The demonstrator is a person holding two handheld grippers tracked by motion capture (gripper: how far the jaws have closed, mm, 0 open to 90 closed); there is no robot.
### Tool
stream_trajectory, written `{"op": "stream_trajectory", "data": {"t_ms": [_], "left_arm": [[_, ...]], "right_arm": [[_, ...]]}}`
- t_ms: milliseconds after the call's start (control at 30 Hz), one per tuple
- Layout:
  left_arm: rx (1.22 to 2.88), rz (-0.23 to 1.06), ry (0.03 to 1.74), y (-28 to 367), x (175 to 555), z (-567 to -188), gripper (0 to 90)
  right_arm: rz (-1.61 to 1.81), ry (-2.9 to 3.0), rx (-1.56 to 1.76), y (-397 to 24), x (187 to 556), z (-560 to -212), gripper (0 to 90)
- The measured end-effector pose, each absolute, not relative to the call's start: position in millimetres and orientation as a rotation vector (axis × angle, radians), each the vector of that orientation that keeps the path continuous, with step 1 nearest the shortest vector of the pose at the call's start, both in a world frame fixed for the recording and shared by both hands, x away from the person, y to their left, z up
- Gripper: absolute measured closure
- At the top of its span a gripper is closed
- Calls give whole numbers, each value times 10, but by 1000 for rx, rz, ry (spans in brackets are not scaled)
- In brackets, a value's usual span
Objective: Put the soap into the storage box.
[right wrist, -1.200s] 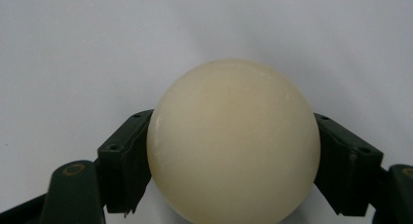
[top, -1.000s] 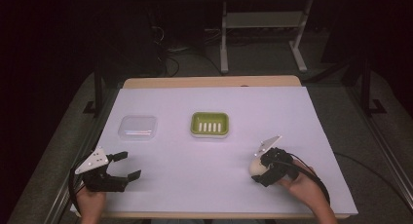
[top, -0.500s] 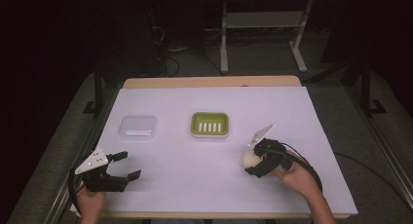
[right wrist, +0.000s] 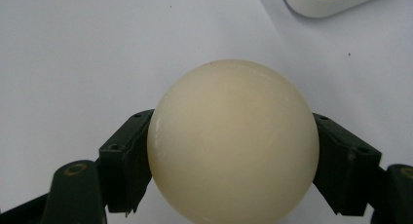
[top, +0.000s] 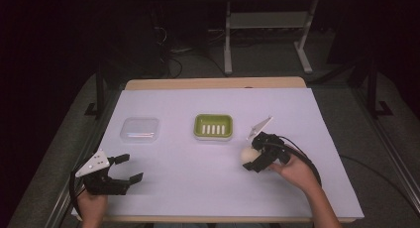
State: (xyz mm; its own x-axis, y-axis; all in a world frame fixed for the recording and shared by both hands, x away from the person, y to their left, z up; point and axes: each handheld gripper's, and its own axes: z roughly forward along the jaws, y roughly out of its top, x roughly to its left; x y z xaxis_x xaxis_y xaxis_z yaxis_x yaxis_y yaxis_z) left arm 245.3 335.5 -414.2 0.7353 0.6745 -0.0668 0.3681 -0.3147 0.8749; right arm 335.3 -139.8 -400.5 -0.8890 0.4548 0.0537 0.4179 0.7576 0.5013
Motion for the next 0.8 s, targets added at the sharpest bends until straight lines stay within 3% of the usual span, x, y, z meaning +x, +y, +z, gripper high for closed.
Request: {"op": "stream_trajectory", "data": {"t_ms": [800], "left_arm": [[1927,385,798,3361,2455,-4137,132]], "right_arm": [[848,2888,677,-1177,3678,-3852,239]]}}
